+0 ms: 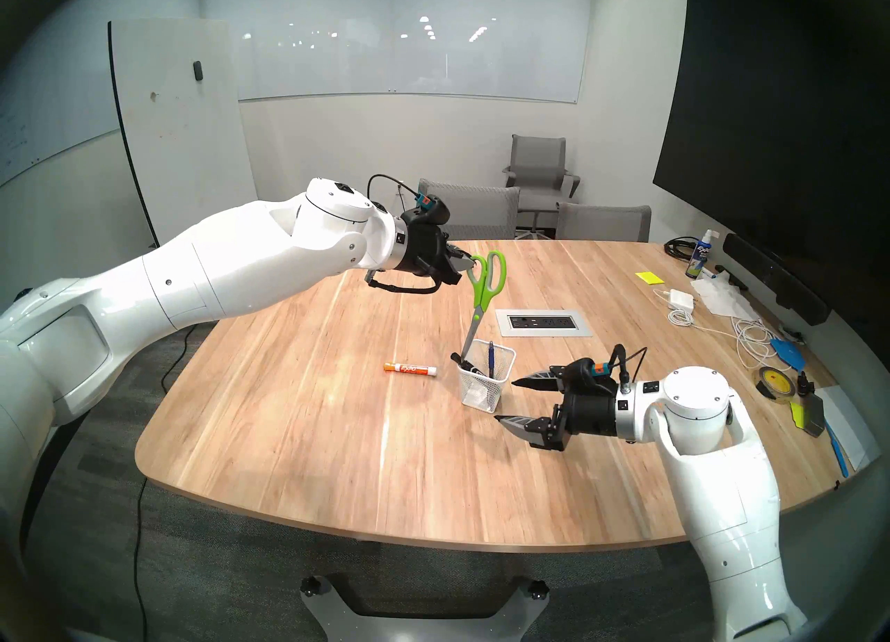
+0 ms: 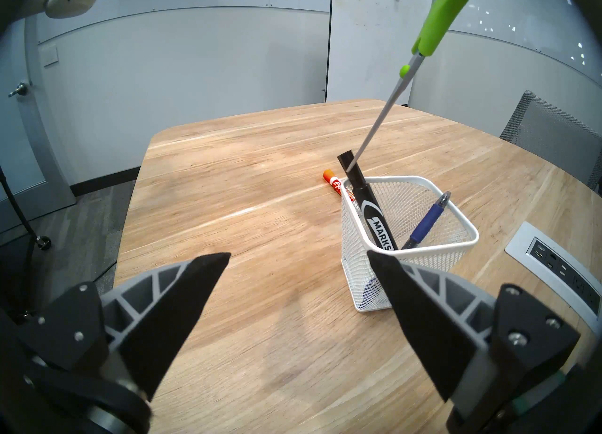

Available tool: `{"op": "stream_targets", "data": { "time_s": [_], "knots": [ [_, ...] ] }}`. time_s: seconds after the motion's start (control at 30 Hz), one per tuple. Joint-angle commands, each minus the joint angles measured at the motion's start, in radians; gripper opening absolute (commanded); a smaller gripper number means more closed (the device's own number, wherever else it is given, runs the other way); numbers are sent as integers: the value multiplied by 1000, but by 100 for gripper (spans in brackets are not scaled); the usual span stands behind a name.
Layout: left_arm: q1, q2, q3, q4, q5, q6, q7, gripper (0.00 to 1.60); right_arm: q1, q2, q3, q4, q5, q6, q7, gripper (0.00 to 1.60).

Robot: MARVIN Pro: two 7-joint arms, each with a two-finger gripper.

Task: Place the pen, the marker, and the scissors into the pen holder

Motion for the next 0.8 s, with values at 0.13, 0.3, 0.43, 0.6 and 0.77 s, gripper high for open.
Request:
{"op": "stream_targets", "data": {
  "time_s": [0.13, 0.3, 0.43, 0.6, 0.77],
  "knots": [
    [0, -37, -33, -2, 7, -81, 4, 0, 10, -1, 2, -15, 3, 2, 0, 160],
    [16, -40, -37, 0, 6, -106, 6, 0, 10, -1, 2, -15, 3, 2, 0, 160],
    [31, -46, -42, 7, 2, -133, 3, 0, 10, -1, 2, -15, 3, 2, 0, 160],
    [40, -45, -39, 15, 8, -161, 12, 0, 10, -1, 3, -15, 3, 2, 0, 160],
    [49, -46, -32, 36, 19, -200, 3, 0, 10, -1, 3, -15, 3, 2, 1, 160]
  ]
}}
